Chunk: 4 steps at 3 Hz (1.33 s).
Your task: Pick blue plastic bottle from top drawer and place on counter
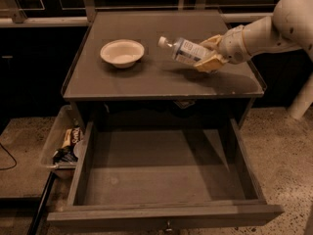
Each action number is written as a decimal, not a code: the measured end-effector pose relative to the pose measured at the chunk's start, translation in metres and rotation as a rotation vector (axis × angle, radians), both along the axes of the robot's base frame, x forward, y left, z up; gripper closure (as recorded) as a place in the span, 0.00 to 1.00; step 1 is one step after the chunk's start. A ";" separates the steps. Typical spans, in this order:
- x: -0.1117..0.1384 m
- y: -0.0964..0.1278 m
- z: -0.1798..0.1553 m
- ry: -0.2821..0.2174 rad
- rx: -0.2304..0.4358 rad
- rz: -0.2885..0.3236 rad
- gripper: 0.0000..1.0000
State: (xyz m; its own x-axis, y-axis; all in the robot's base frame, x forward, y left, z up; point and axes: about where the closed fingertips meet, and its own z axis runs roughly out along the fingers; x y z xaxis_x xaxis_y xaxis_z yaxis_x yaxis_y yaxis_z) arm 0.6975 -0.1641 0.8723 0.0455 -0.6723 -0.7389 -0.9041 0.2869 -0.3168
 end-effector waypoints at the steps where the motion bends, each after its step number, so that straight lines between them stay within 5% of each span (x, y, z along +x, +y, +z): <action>1: 0.012 0.004 -0.018 0.076 -0.028 -0.030 1.00; 4: 0.013 0.005 -0.019 0.081 -0.028 -0.032 0.34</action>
Offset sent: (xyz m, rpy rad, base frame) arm 0.0111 0.0038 -0.0163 -0.0252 0.0688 -0.0268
